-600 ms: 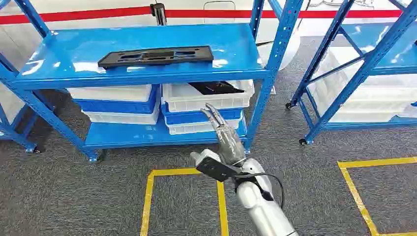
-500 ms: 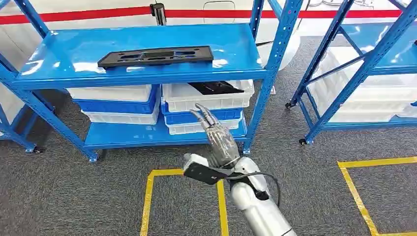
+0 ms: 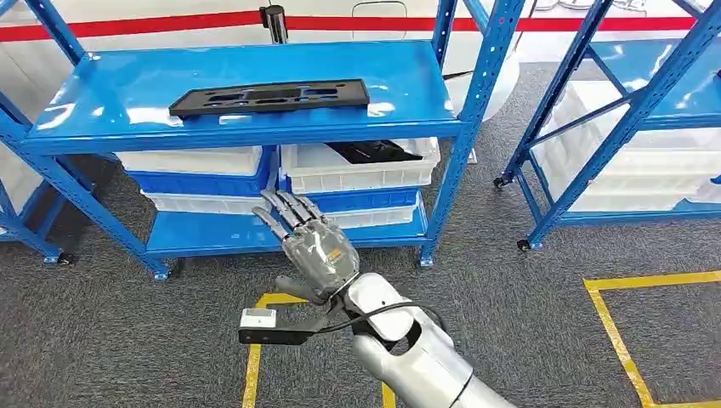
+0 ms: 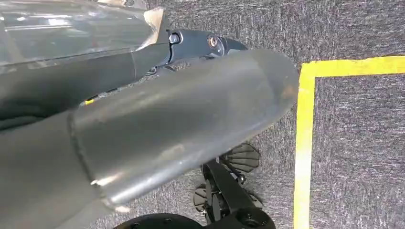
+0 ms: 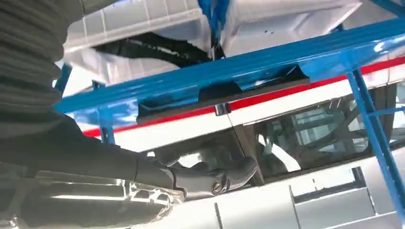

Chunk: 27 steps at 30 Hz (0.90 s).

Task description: Take the parts from the cabinet and place them on the table.

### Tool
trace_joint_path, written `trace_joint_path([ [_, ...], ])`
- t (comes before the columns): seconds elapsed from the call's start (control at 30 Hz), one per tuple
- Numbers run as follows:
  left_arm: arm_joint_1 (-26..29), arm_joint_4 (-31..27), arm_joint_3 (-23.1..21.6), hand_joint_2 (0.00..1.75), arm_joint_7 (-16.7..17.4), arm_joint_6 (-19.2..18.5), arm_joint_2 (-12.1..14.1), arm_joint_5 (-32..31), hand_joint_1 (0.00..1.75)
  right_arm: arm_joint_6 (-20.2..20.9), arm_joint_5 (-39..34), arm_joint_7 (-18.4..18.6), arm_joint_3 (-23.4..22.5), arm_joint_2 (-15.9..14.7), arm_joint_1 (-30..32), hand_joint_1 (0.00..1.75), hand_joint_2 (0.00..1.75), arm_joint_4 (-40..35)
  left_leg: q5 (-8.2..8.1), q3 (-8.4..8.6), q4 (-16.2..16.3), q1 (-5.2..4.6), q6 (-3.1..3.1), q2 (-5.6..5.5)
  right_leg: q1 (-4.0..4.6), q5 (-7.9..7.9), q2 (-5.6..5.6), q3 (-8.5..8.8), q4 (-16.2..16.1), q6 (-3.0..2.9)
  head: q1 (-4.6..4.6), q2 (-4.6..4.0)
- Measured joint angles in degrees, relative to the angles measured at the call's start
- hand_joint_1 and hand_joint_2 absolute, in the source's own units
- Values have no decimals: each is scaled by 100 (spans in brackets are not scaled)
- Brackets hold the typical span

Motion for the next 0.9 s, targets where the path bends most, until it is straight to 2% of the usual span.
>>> trace_joint_path([
  [0.07, -11, 15, 63, 0, -2, -2, 0, 7, 0, -134, 255, 222, 256, 0, -133, 0, 175, 143, -3, -19, 31, -9, 7, -3, -87, 17, 2, -3, -12, 23, -4, 0],
  [0.17, -27, 22, 131, 0, -2, -4, -2, 11, 0, -317, 601, 494, 548, 2, -254, 0, 175, 313, 8, -45, 22, -11, 42, -3, -105, 54, 2, 10, -24, 67, -4, 0],
  [0.2, -36, 22, 135, 0, -2, -4, -4, 15, 0, -383, 707, 569, 614, 2, -288, 0, 175, 361, 25, -65, 5, -17, 71, 3, -49, 106, 1, 13, 47, 119, 0, 0],
  [0.23, -45, 22, 151, 0, -2, -4, -4, 20, 0, -459, 852, 678, 709, 4, -351, 0, 175, 419, 50, -43, -30, -5, 110, 6, -43, 108, 3, 8, 45, 126, -2, 0],
  [0.27, -57, 28, 186, 0, -2, -4, -22, 26, 0, -534, 1003, 788, 804, 0, -413, 0, 175, 497, 94, -2, -80, 51, 154, 42, -45, 10, -35, -91, 128, 98, -2, 0],
  [0.3, -69, 31, 230, 0, 0, -4, -31, 33, 0, -641, 1173, 908, 913, 2, -492, 0, 175, 571, 115, -18, -85, 48, 183, 45, -26, -137, -77, -195, 342, 51, 7, 0],
  [0.33, -70, 31, 262, 0, 0, -4, -31, 35, 0, -736, 1338, 1023, 1017, 2, -550, 0, 175, 630, 127, -38, -84, 53, 200, 71, -26, -321, -88, -374, 731, 33, 35, 0],
  [0.4, -70, 37, 286, 0, 2, -4, -37, 52, 0, -879, 1599, 1219, 1176, -2, -583, 0, 175, 750, 134, -72, -81, 52, 193, 109, -26, -637, -91, -746, 1542, 15, 37, 0],
  [0.43, -70, 39, 310, 0, 4, -4, -44, 59, 0, -953, 1742, 1325, 1264, -2, -587, 0, 175, 822, 127, -77, -82, 53, 181, 114, -35, -673, -97, -830, 1727, 47, 35, 0],
  [0.47, -70, 44, 334, 0, 7, -4, -50, 61, 0, -1021, 1883, 1433, 1346, -4, -601, 0, 175, 890, 121, -76, -81, 60, 170, 119, -50, -597, -110, -770, 1603, 78, 33, 0],
  [0.53, -81, 66, 391, 0, 13, -4, -59, 72, 0, -1196, 2163, 1592, 1451, -2, -656, 0, 175, 1002, 104, -46, -76, 89, 119, 123, -94, -208, -149, -348, 732, 230, 33, 0],
  [0.57, -84, 68, 407, 0, 26, 2, -63, 85, 0, -1292, 2283, 1616, 1460, 2, -671, 0, 175, 1045, 86, -31, -72, 93, 78, 124, -116, -14, -197, -118, 246, 255, 48, 0],
  [0.6, -85, 66, 417, 0, 42, 11, -63, 105, 0, -1379, 2350, 1612, 1464, 2, -679, 0, 175, 1090, 73, -19, -61, 82, 25, 126, -98, -83, -227, -83, 66, 209, 57, 0],
  [0.63, -92, 66, 417, 0, 48, 22, -63, 111, 0, -1415, 2361, 1587, 1468, 13, -675, 0, 175, 1113, 64, -49, -43, 74, -13, 133, -56, -242, -233, -98, 25, 38, 57, 0],
  [0.67, -92, 66, 420, 0, 59, 53, -63, 111, 0, -1423, 2364, 1555, 1462, 39, -658, 0, 175, 1135, 46, -65, -50, 66, -68, 149, -56, -94, -214, -31, 27, -15, 39, 0],
  [0.7, -91, 68, 422, 0, 77, 63, -63, 114, 0, -1430, 2372, 1526, 1446, 50, -648, 0, 175, 1176, 61, -33, -12, 93, -104, 142, -51, -108, -204, -98, 24, -70, 37, 0],
  [0.77, -114, 70, 452, 0, 123, 103, -79, 125, 0, -1506, 2431, 1364, 1396, 149, -647, 0, 175, 1273, 4, -34, 55, 142, -148, 146, -82, -94, -161, 73, 1, -148, 35, 0],
  [0.8, -130, 70, 459, 0, 129, 135, -87, 129, 0, -1539, 2444, 1295, 1366, 179, -654, 0, 175, 1303, -67, -128, 261, 157, -173, 108, -76, -113, -155, 106, 2, -181, 33, 0],
  [0.83, -140, 70, 466, 0, 140, 153, -92, 131, 0, -1576, 2455, 1246, 1346, 223, -655, 0, 175, 1327, -199, -324, 602, 156, -198, 96, -67, -132, -146, 125, 1, -209, 20, 0],
  [0.9, -143, 70, 509, 0, 144, 199, -94, 153, 0, -1616, 2462, 1120, 1307, 286, -640, 0, 175, 1416, -477, -899, 1441, 156, -231, 78, -33, -178, -120, 163, 2, -270, 11, 0],
])
